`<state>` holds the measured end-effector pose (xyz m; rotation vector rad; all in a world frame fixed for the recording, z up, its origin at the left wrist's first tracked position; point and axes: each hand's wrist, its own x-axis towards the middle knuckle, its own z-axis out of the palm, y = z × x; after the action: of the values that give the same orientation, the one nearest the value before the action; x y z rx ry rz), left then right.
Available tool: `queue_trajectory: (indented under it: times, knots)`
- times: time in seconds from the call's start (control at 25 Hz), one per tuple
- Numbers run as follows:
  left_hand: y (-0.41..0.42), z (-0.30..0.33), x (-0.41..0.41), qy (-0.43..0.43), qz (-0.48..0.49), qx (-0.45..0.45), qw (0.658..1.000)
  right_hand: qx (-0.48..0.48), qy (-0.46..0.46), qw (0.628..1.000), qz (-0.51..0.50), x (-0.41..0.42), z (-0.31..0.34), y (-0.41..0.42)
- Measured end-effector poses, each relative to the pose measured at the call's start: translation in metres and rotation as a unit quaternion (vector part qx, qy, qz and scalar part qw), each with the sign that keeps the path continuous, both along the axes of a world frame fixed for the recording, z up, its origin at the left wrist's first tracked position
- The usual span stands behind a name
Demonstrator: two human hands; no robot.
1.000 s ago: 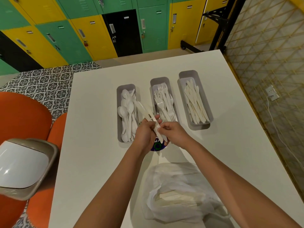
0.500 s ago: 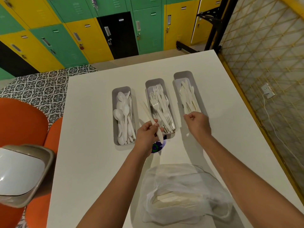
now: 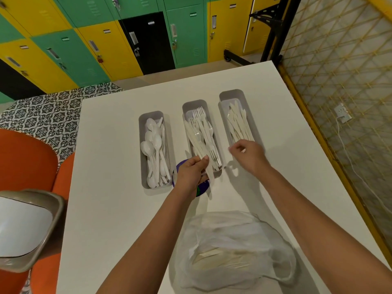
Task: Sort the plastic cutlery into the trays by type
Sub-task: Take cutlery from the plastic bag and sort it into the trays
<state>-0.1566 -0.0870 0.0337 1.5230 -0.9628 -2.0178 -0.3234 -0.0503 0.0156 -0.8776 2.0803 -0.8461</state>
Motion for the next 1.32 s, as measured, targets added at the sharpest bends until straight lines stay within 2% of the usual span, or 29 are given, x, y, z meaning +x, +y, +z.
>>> queue_trajectory:
  times: [0.08, 0.16, 0.4, 0.6, 0.84, 1.0, 1.16, 1.32]
  knots:
    - [-0.001, 0.002, -0.005, 0.002, 0.004, -0.005, 1.0, 0.016, -0.069, 0.994, 0.084, 0.018, 0.009, 0.003]
    - [-0.002, 0.004, -0.009, -0.004, 0.004, -0.007, 1.0, 0.013, -0.107, 0.989, 0.101, 0.029, 0.009, 0.006]
    - [-0.003, -0.002, -0.018, -0.04, -0.014, -0.027, 0.999, -0.021, -0.125, 0.99, 0.067, 0.033, 0.006, 0.011]
    - [-0.001, 0.002, -0.028, -0.016, -0.023, -0.054, 0.998, -0.03, -0.115, 0.993, 0.026, 0.024, 0.014, 0.011]
    - [-0.005, -0.001, -0.047, -0.033, -0.027, -0.043, 0.998, -0.058, -0.131, 0.988, -0.053, 0.009, 0.011, 0.013]
    - [-0.01, -0.005, -0.061, -0.095, -0.078, -0.042, 0.992, -0.051, -0.068, 0.989, -0.123, -0.017, 0.005, 0.017]
    - [-0.019, -0.007, -0.079, -0.155, -0.153, -0.066, 0.974, 0.032, -0.003, 0.996, -0.087, -0.041, -0.001, 0.011]
    - [-0.034, -0.008, -0.101, -0.2, -0.172, -0.125, 0.957, 0.069, 0.022, 0.993, -0.092, -0.056, -0.005, -0.006]
